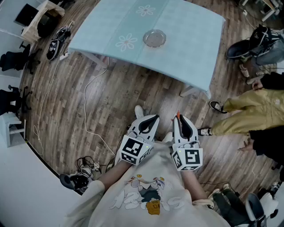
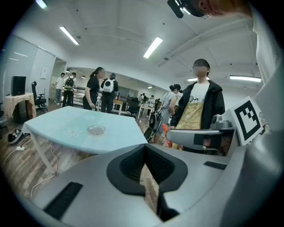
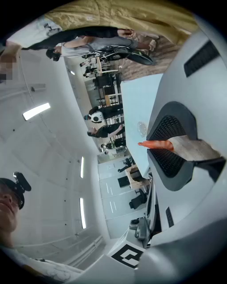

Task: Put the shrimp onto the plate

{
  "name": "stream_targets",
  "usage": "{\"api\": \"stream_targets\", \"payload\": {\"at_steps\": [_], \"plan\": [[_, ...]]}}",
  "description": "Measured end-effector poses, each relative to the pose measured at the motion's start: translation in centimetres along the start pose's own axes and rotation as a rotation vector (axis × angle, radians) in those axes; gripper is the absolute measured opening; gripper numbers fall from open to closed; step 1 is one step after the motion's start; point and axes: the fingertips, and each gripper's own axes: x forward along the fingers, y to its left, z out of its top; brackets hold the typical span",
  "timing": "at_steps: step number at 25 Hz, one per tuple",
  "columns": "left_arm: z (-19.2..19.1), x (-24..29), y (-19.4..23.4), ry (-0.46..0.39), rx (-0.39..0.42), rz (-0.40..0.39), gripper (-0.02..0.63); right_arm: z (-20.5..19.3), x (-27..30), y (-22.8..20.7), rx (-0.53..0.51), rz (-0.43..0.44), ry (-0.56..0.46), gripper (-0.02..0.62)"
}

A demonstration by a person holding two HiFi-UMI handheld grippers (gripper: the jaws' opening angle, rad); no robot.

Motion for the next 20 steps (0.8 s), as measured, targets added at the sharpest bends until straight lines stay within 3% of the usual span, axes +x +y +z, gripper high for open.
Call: {"api": "stream_targets", "payload": {"at_steps": [4, 7, 11, 16, 20], "plan": [[-0.6, -1.7, -5.7, 0.005, 0.032, -0.003, 0.003, -1.5, -4.9, -0.1, 0.019, 0.047, 0.035, 0.075], [-1.3, -2.3, -7.2, 0.013, 0.025, 0.002, 0.003, -2.1, -6.7, 1.3, -0.013, 0.096, 0.049, 0.075], [-1.9, -2.7, -7.6, 0.016, 0.030, 0.006, 0.003, -2.8, -6.7, 2.1, -0.015, 0.121, 0.057, 0.075], [-2.1, -4.2, -5.7, 0.002, 0.038, 0.017, 0.003, -2.7, -5.5, 3.9, 0.059, 0.141, 0.034, 0.075], [-1.6, -5.6, -3.0, -0.030, 0.069, 0.012, 0.003, -2.5, -3.7, 6.7, -0.030, 0.127, 0.016, 0.075]]}}
